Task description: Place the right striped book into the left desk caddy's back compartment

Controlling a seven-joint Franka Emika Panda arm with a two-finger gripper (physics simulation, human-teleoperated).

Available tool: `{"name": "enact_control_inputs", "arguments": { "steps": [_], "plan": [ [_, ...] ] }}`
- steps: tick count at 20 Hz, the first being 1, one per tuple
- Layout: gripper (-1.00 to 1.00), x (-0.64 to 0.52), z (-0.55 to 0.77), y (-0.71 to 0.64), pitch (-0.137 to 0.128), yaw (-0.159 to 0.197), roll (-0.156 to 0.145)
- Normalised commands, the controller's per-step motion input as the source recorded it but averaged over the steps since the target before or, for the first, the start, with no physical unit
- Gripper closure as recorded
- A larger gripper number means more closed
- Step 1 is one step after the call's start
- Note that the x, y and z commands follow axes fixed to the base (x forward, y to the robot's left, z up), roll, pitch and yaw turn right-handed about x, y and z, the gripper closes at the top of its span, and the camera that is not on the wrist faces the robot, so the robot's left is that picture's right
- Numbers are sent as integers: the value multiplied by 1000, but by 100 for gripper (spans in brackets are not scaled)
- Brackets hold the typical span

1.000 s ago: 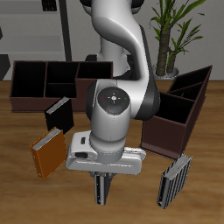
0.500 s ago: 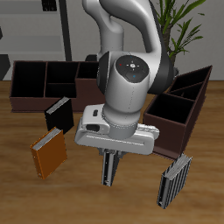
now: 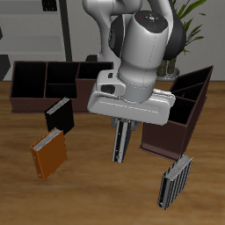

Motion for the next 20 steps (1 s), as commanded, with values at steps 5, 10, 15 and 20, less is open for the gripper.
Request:
{"name": "enact_control_inputs", "arguments": {
  "steps": [5,10,15,20],
  "plan": [
    [100,-308,370,-4,-54,-7,-13],
    [100,-273,280,-23,-42,6,-8],
    [100,-533,474,49,-54,-10,-18],
    [100,-452,307,105,-16,-27,-24]
  ]
}}
